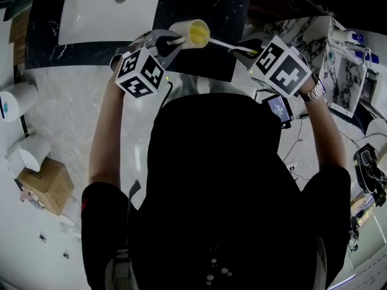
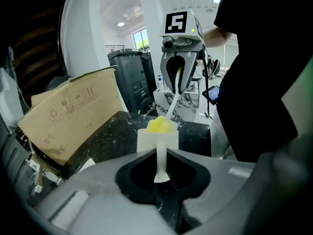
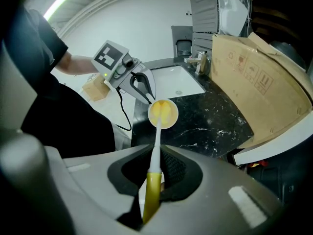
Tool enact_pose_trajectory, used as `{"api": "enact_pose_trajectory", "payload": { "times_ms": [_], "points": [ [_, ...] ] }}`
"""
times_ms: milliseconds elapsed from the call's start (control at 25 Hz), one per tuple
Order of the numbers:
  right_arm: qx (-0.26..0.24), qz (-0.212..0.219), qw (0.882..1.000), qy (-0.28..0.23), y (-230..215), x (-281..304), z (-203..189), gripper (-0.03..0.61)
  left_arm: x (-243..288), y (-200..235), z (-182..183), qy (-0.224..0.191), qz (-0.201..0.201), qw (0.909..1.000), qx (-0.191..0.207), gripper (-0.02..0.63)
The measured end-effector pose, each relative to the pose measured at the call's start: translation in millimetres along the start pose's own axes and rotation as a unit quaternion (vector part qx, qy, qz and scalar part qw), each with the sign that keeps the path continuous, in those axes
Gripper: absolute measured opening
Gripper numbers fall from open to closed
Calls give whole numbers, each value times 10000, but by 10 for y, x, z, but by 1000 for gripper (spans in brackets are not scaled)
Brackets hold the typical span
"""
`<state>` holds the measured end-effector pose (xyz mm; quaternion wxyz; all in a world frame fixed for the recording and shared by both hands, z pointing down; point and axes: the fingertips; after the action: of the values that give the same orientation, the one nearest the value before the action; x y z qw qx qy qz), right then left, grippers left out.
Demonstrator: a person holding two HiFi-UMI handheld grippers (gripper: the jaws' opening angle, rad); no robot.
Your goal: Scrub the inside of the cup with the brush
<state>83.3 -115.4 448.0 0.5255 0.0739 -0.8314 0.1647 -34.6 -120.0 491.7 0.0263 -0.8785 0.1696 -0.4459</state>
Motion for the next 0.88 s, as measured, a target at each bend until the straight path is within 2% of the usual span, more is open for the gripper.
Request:
{"api": "enact_pose_trajectory", "payload": {
  "times_ms": [480,880],
  "points": [
    [93,-87,9999,-74,10,-148,40,41,-61,14,-117,-506,318,9961,-643,44],
    [202,-115,9994,-250,15,-229,61,41,-67,21,-190,-972,614,9859,-1213,44]
  ]
}}
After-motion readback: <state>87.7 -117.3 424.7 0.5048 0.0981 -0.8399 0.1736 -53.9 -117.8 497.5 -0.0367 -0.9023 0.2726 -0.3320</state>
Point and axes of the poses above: the fingertips, and each gripper's own axes: x forward along the fingers, y to its left, z out of its top, and after that the axes turned 5 degrees about x, right-handed
